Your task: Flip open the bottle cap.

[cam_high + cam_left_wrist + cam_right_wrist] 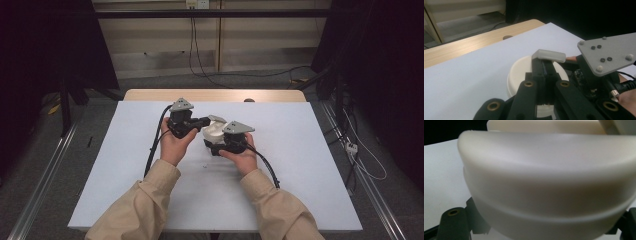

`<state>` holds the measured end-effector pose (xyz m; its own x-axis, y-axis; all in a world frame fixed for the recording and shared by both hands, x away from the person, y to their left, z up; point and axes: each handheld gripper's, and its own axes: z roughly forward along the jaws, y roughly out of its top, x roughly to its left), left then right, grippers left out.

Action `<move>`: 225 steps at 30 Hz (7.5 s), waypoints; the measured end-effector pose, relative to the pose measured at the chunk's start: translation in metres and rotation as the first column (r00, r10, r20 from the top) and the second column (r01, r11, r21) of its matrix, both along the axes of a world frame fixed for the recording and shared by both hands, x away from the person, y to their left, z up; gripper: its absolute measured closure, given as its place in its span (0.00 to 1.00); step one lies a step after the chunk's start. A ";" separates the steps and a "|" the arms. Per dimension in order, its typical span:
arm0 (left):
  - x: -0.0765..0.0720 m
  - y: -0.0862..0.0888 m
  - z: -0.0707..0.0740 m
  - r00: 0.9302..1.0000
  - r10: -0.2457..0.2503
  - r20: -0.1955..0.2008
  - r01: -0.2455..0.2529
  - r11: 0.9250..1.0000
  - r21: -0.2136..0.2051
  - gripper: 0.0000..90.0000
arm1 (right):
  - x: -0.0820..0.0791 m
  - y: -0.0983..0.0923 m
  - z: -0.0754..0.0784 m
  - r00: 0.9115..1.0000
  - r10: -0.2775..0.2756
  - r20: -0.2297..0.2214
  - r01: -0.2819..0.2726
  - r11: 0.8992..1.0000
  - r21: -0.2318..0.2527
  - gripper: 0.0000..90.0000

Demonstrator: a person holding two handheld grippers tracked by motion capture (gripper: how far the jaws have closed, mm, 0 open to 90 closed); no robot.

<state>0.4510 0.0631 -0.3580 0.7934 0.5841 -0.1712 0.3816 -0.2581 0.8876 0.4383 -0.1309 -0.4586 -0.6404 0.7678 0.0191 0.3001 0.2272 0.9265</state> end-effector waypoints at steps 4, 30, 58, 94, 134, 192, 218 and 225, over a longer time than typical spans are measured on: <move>0.001 -0.002 0.002 1.000 -0.001 -0.003 0.001 1.000 0.000 1.00 | 0.000 0.000 0.000 1.000 0.001 0.002 -0.001 1.000 -0.002 0.21; 0.009 -0.013 0.007 1.000 -0.001 0.002 0.001 1.000 0.001 1.00 | 0.000 0.001 -0.001 1.000 -0.004 0.003 0.004 1.000 -0.004 0.21; 0.017 -0.028 0.015 1.000 -0.012 0.006 0.012 1.000 0.011 1.00 | 0.000 0.001 -0.001 1.000 -0.006 0.004 0.006 1.000 -0.005 0.21; 0.029 -0.042 0.014 1.000 -0.026 0.004 0.026 1.000 0.007 1.00 | 0.000 0.001 -0.002 1.000 -0.003 0.006 0.003 1.000 -0.010 0.21; 0.036 -0.054 0.006 0.999 -0.032 0.002 0.032 0.999 0.009 1.00 | 0.000 0.001 -0.003 1.000 -0.004 0.005 0.004 1.000 -0.014 0.21; 0.044 -0.069 -0.007 0.999 -0.046 0.009 0.045 0.997 0.069 1.00 | 0.000 0.002 -0.003 1.000 -0.001 0.003 0.001 1.000 -0.027 0.21; 0.043 -0.074 -0.013 0.998 -0.060 0.011 0.058 0.993 0.102 1.00 | 0.001 -0.001 -0.003 1.000 -0.011 -0.015 0.011 1.000 -0.007 0.21; 0.042 -0.067 -0.010 0.999 -0.046 0.003 0.045 0.996 0.079 0.98 | 0.001 -0.001 -0.003 0.999 -0.016 -0.045 0.016 1.000 0.012 0.19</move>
<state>0.4928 -0.0039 -0.3683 0.8203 0.5587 -0.1221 0.3633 -0.3442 0.8658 0.4391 -0.1321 -0.4617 -0.6265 0.7773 0.0571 0.3453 0.2111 0.9144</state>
